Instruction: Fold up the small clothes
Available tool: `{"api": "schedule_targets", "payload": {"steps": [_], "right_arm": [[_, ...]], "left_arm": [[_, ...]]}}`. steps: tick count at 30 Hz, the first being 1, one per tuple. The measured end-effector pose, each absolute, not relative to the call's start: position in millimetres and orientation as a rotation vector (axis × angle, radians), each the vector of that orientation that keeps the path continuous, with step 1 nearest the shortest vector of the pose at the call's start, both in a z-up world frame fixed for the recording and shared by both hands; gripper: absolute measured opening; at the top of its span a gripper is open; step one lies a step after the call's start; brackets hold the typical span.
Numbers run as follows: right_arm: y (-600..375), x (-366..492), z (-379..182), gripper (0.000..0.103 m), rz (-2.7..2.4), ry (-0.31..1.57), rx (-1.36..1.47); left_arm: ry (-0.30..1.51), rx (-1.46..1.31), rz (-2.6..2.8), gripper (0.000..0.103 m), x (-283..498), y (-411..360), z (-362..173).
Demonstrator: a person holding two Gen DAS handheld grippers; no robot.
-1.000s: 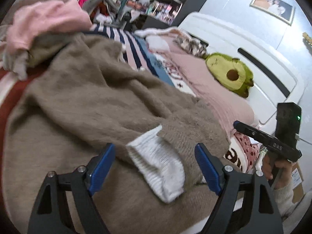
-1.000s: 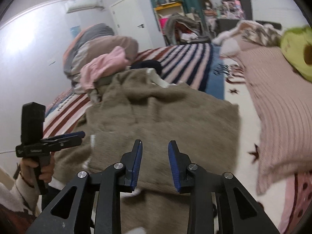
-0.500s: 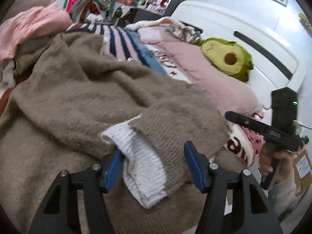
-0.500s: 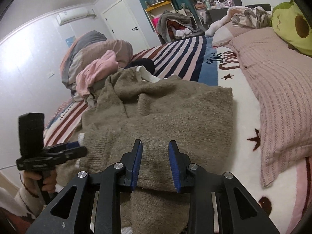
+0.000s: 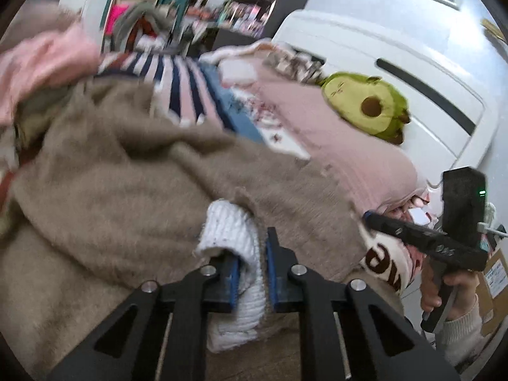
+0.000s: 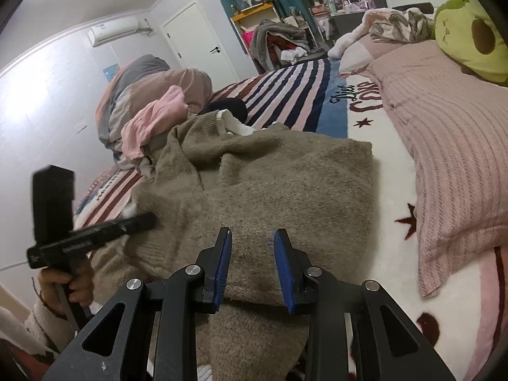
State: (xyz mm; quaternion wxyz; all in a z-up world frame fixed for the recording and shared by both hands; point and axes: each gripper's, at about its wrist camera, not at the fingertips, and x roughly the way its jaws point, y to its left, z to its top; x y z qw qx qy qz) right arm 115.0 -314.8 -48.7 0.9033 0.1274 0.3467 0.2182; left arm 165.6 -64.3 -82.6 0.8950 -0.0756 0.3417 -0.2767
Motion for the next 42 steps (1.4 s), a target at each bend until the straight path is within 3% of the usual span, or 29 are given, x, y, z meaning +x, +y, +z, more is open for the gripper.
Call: {"api": "schedule_targets", "payload": {"steps": [6,11,21,24,25,27,28,29,36,42], "right_arm": [[-321,107,-35,0.024,0.439,0.689,0.267],[-315,99,-26,0.026,0.444,0.680,0.249],[-293,98,-42,0.031,0.426,0.776,0.205],[-286,97,-44,0.031,0.420,0.796,0.189],[-283,95,-44,0.031,0.420,0.801,0.178],[-280,91,-44,0.036,0.420,0.811,0.156],[-278,87,-44,0.038,0.415,0.823,0.138],[-279,84,-45,0.043,0.407,0.834,0.125],[-308,49,-66,0.056,0.317,0.936,0.144],[-326,22,-97,0.061,0.312,1.048,0.251]], "left_arm": [[0.464,-0.109,-0.547,0.011,136,-44,-15],[0.382,-0.107,-0.426,0.011,119,4,6],[0.692,-0.210,-0.259,0.013,119,83,-82],[0.760,-0.204,-0.229,0.020,114,87,-109],[0.765,-0.198,-0.220,0.027,111,88,-115],[0.754,-0.182,-0.187,0.046,103,94,-114],[0.748,-0.178,-0.177,0.064,98,98,-112],[0.745,-0.177,-0.174,0.071,92,102,-111],[0.846,-0.211,-0.111,0.072,46,139,-129],[0.931,-0.339,-0.130,0.072,22,145,-161]]}}
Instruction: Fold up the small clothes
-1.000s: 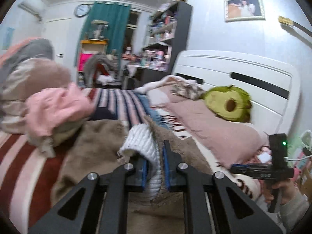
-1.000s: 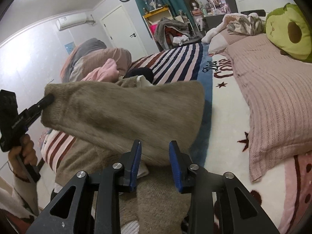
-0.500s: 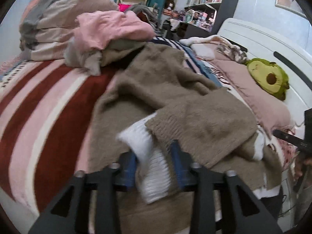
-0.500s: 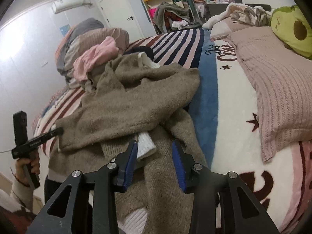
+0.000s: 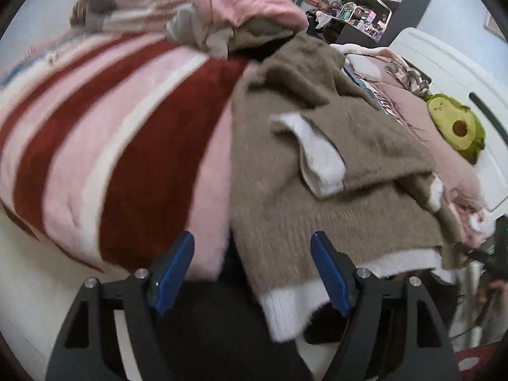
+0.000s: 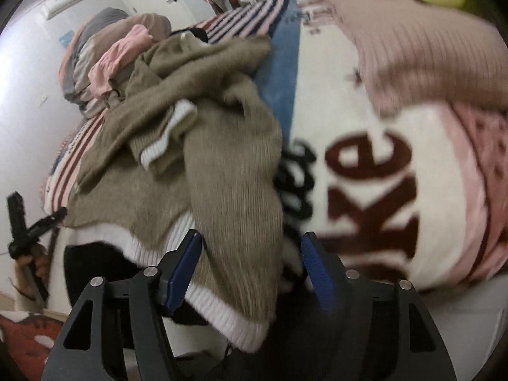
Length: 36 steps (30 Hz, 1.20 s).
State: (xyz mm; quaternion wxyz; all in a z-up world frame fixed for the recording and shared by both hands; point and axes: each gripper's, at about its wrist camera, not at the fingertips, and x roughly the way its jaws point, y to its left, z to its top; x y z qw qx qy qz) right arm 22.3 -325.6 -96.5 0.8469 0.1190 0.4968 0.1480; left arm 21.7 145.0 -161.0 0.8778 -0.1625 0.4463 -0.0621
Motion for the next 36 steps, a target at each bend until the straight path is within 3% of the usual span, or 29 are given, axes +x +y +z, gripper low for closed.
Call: {"api": "schedule_targets", "payload": {"steps": [4,7,8,10,11,16,36], "right_arm": [[-314,15,-108,0.062,0.375,1.084,0.276],[-303,15,-116,0.061,0.412,1.088,0.287],[-299,15,-118,0.057,0.423,1.088,0.283],[-290,14,-117,0.027,0.437,1.089,0.260],[-288,14,-116,0.026,0.443,1.089,0.253],[-283,5,-100,0.018,0.503,1.047,0.249],[-273,-66,-18,0.014,0.726,0.761,0.333]], "left_arm": [[0.944,-0.403,-0.180,0.070,21,136,-170],[0.959,-0.396,-0.171,0.042,25,127,-174],[0.965,-0.390,-0.167,0.032,25,124,-175],[0.959,-0.366,-0.156,0.018,24,120,-172],[0.955,-0.363,-0.155,0.014,24,120,-170],[0.895,-0.394,-0.190,0.010,11,130,-150],[0.672,-0.366,-0.204,0.009,-81,152,-69]]}}
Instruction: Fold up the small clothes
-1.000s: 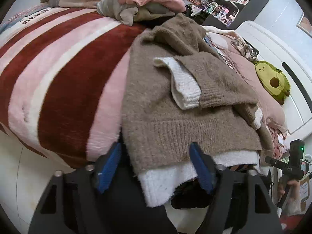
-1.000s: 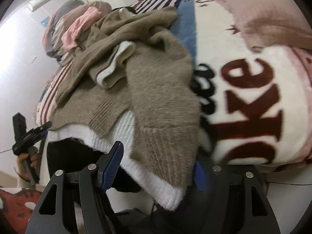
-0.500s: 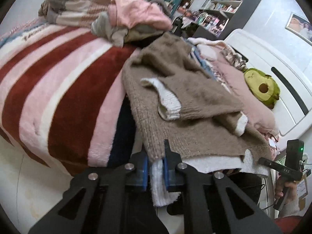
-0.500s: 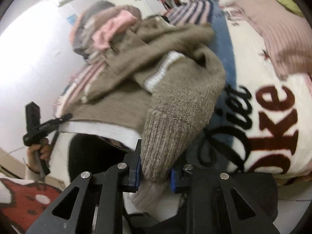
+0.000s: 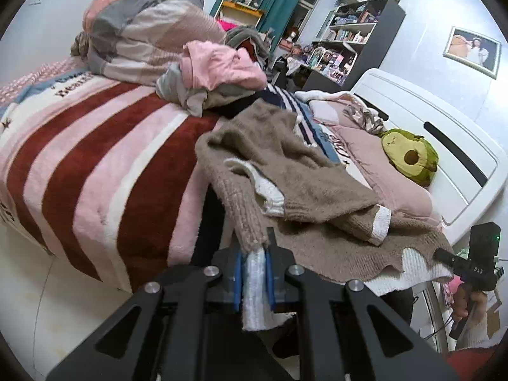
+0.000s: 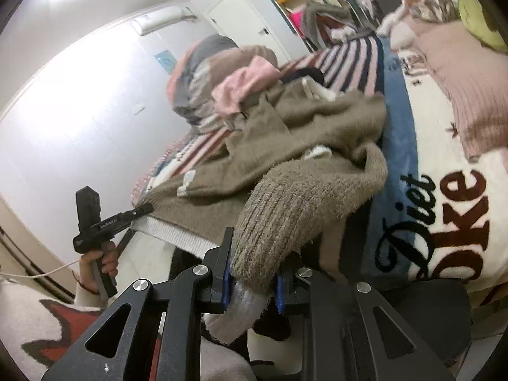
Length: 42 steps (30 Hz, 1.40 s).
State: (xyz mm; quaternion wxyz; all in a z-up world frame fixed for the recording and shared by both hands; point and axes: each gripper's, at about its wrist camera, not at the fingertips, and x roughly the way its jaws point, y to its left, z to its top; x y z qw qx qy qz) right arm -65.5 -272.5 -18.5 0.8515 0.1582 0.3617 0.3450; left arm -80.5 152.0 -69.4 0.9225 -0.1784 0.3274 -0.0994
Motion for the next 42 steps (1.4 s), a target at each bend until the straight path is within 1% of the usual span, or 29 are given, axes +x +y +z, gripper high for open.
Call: {"api": "schedule_targets", "payload": {"steps": [10,13,17,25,29,35,42], "right_arm": [[-266,-112,15,0.014,0.783,0.631,0.300],[-269,-116,27,0.014,0.786,0.585,0.288],[-275,-99,36,0.014,0.764,0.547,0.295],[-286,-35,44,0.014,0.686,0.524,0.322],[-289,-4,49,0.014,0.659,0.521,0.314],[-297,47,48,0.014,0.611,0.536,0.315],[-307,115,32,0.014,0.549,0.571,0.316]], "left_arm": [[0.535,-0.326,-0.211,0.009,-140,153,-31],[0.497,-0.315,-0.219,0.009,-145,153,-17],[0.469,-0.291,-0.225,0.009,-132,149,-3],[0.432,-0.245,-0.213,0.009,-74,142,26],[0.429,-0.233,-0.206,0.009,-31,141,34],[0.436,-0.211,-0.189,0.009,40,140,35],[0.466,-0.181,-0.175,0.010,127,139,20]]}}
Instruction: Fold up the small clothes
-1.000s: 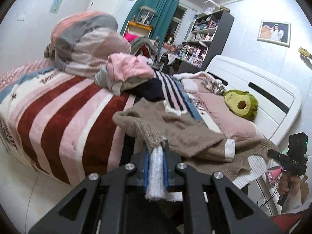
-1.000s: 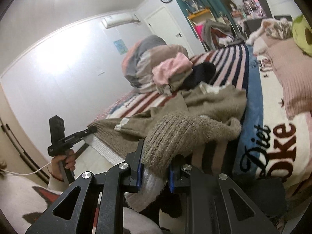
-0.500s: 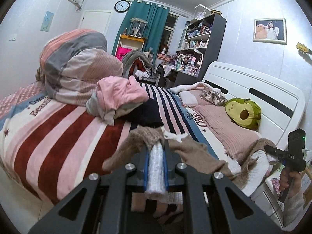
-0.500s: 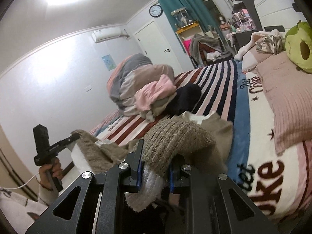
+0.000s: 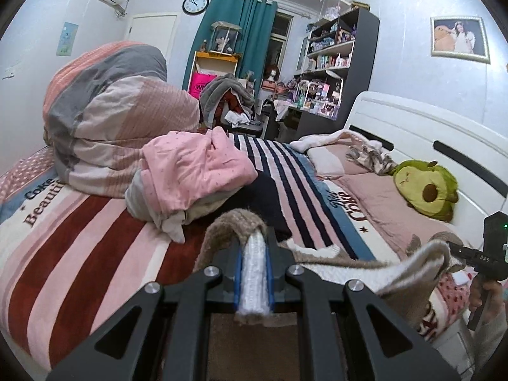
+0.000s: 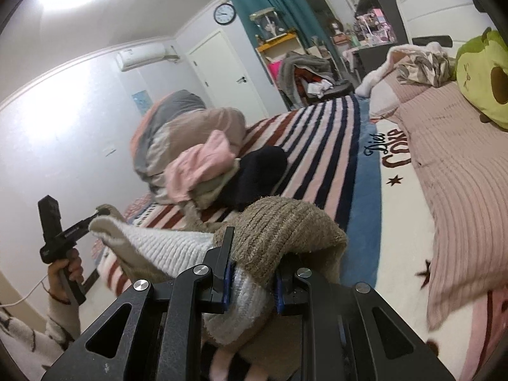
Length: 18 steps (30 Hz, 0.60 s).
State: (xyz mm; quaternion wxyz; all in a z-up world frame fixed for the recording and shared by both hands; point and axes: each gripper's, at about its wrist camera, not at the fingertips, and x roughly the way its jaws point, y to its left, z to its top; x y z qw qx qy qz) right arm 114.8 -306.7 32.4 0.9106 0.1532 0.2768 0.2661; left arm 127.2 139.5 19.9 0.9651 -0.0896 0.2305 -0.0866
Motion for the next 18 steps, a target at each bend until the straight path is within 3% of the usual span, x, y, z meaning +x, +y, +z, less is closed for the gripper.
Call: {"api": "schedule_targets", "payload": {"steps": [18], "right_arm": [[-303,245,-50,0.015,0.475,0.777,0.306]], "left_arm": [[0.699,-0.169,-0.108,0.011,290,137,-83]]}}
